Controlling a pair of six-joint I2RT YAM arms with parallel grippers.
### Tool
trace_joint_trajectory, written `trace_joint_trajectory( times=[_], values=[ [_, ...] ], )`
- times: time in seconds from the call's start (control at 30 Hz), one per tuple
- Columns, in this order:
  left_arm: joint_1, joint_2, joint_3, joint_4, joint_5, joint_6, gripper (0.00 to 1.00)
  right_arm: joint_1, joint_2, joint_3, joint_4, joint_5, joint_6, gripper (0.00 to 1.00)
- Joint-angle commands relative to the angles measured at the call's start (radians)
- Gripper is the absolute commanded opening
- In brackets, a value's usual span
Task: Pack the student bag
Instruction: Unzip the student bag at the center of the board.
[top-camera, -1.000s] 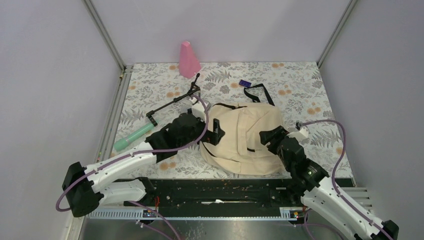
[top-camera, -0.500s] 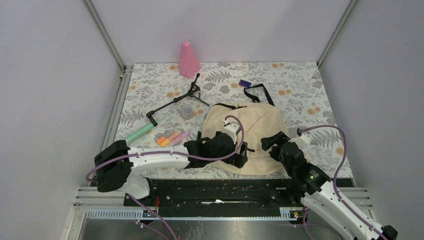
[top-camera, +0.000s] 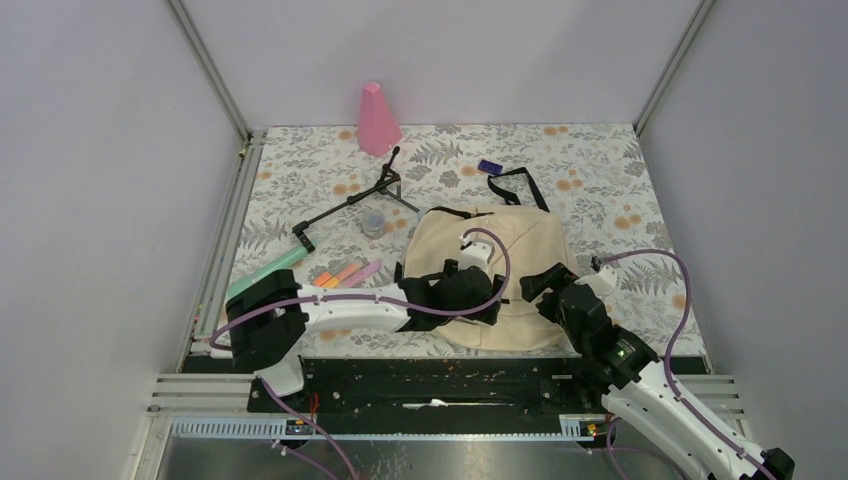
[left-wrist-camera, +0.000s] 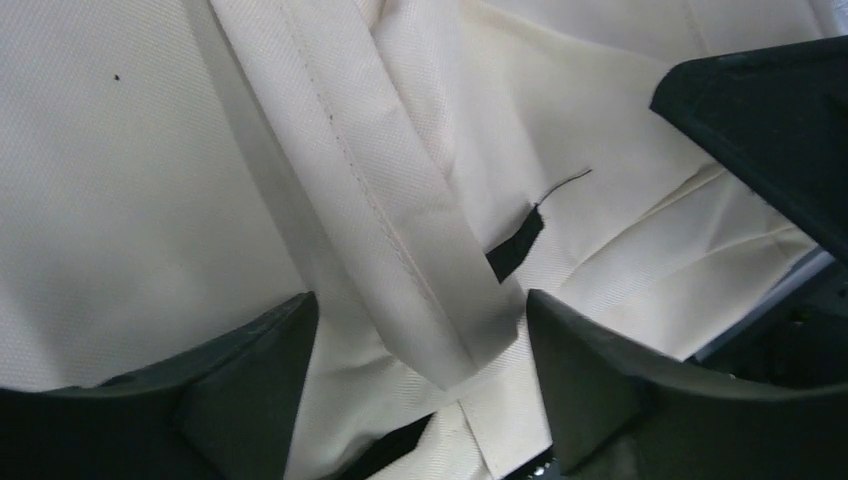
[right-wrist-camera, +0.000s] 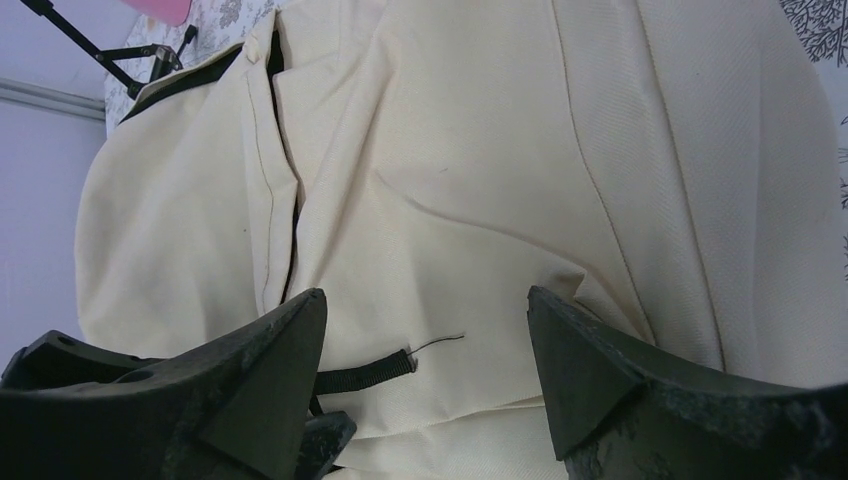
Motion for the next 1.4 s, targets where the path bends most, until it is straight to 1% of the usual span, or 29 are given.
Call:
trace_joint_trajectory(
  times=[0.0,0.07,0.1,0.17,0.23,0.27,0.37,0.43,0.47,0.5,0.6,0.67,0.8,0.93,1.03,1.17,1.2,1.3,1.37],
  values=[
    [-0.004,0.017,0.022,0.005,-0.044,0.011,0.64,-0.005,0.008,0.021,0.031,-0.003,-0.092,0.82],
    [-0.004,0.011,0.000,0.008,-0.046,0.011,0.51,-0.004,0.019,0.033,0.051,-0.028,-0.186,0.85],
    [-0.004,0.007,-0.011,0.010,-0.047,0.012,0.43,-0.004,0.027,0.037,0.079,-0.058,-0.246,0.86],
    [-0.004,-0.014,-0.039,0.038,-0.029,0.037,0.32,-0.004,0.054,0.042,0.145,-0.156,-0.369,0.86],
    [-0.004,-0.042,-0.079,0.074,-0.005,0.067,0.23,-0.004,0.098,0.049,0.194,-0.252,-0.465,0.84],
    [-0.004,-0.068,-0.111,0.103,0.009,0.081,0.18,-0.004,0.126,0.051,0.218,-0.292,-0.501,0.82],
    [-0.001,-0.128,-0.174,0.196,0.045,0.142,0.10,-0.004,0.216,0.045,0.311,-0.414,-0.596,0.77],
    [0.008,-0.151,-0.195,0.225,0.079,0.186,0.06,-0.003,0.275,0.031,0.397,-0.493,-0.639,0.75],
    [0.014,-0.156,-0.200,0.226,0.090,0.200,0.01,-0.003,0.297,0.023,0.437,-0.536,-0.655,0.74],
    [0.021,-0.159,-0.203,0.227,0.103,0.210,0.00,-0.002,0.322,0.012,0.477,-0.561,-0.659,0.74],
    [0.048,-0.171,-0.222,0.259,0.161,0.230,0.00,-0.003,0.364,-0.013,0.577,-0.645,-0.661,0.73],
    [0.067,-0.178,-0.243,0.288,0.208,0.230,0.00,-0.002,0.390,0.001,0.580,-0.696,-0.649,0.70],
    [0.087,-0.193,-0.261,0.310,0.226,0.230,0.00,-0.002,0.444,0.033,0.539,-0.777,-0.631,0.62],
    [0.094,-0.202,-0.267,0.319,0.232,0.230,0.00,-0.002,0.451,0.017,0.494,-0.767,-0.620,0.57],
    [0.096,-0.204,-0.267,0.322,0.236,0.233,0.00,-0.002,0.432,0.001,0.473,-0.759,-0.606,0.51],
    [0.097,-0.201,-0.263,0.320,0.234,0.235,0.00,-0.003,0.420,0.000,0.460,-0.772,-0.588,0.44],
    [0.097,-0.201,-0.262,0.319,0.234,0.235,0.00,-0.003,0.421,-0.001,0.461,-0.771,-0.586,0.42],
    [0.097,-0.200,-0.262,0.325,0.233,0.230,0.00,-0.003,0.434,0.001,0.464,-0.779,-0.581,0.39],
    [0.097,-0.200,-0.262,0.327,0.227,0.225,0.00,-0.002,0.451,0.004,0.465,-0.785,-0.576,0.34]
  ],
)
